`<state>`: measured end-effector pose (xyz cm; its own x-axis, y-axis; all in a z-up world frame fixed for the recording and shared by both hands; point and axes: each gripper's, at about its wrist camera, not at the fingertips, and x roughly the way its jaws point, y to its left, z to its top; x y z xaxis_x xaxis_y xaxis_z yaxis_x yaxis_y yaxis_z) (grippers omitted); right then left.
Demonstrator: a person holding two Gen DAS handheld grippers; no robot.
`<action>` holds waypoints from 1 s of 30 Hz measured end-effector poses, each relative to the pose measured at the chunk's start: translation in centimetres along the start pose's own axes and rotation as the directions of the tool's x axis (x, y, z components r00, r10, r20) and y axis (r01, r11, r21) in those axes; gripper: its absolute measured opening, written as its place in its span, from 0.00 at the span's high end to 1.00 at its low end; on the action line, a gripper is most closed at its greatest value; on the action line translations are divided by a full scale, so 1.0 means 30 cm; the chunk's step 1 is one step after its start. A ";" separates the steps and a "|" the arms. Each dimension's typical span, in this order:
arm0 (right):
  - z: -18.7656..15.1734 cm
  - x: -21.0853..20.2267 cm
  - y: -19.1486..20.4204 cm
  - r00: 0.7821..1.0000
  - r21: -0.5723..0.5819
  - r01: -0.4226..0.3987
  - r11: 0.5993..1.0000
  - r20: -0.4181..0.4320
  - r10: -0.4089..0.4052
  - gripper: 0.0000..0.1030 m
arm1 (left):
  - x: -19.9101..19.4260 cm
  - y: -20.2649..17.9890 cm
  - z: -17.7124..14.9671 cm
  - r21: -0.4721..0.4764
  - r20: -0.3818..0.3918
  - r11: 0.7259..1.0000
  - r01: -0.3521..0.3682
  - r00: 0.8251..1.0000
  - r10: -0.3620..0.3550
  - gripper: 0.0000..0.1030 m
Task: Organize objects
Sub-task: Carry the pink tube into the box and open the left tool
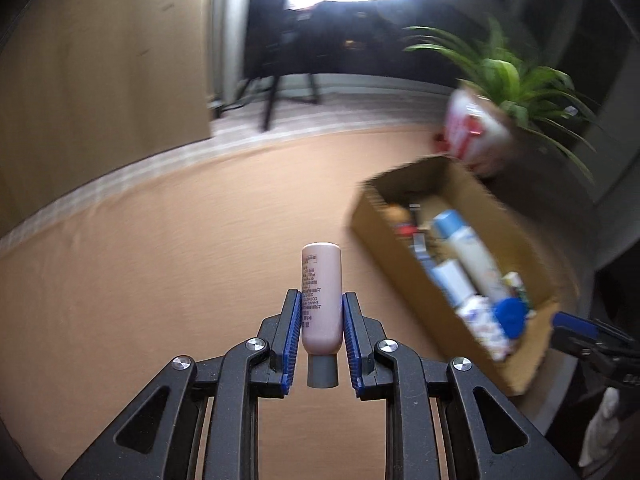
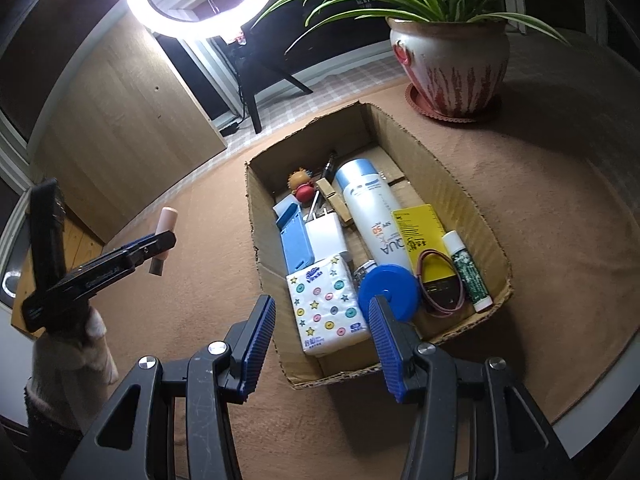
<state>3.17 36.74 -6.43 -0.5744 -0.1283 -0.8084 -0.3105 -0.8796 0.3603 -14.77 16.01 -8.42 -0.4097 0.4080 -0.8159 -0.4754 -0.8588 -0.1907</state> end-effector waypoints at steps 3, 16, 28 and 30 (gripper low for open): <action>-0.007 -0.010 -0.021 1.000 0.009 0.007 1.000 0.006 -0.007 0.56 | -0.026 -0.114 0.005 0.043 0.007 0.998 0.041 0.999 -0.042 0.79; -0.039 -0.058 -0.106 0.998 0.030 0.061 0.998 0.025 -0.061 0.56 | 0.049 -0.441 0.025 0.172 -0.032 0.977 0.127 0.992 -0.123 0.79; -0.051 -0.067 -0.162 0.996 0.053 0.085 0.995 0.020 -0.087 0.56 | 0.120 -0.538 0.039 0.187 -0.054 0.971 0.150 0.988 -0.143 0.78; -0.051 -0.065 -0.164 0.996 0.053 0.086 0.995 0.018 -0.087 0.55 | 0.118 -0.531 0.042 0.180 -0.056 0.973 0.143 0.989 -0.135 0.40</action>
<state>6.97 40.62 -7.33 -0.5586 -0.0430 -0.8284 -0.3989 -0.8617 0.3136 -9.62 31.54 -7.59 -0.2981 0.5021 -0.8118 -0.6616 -0.7218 -0.2035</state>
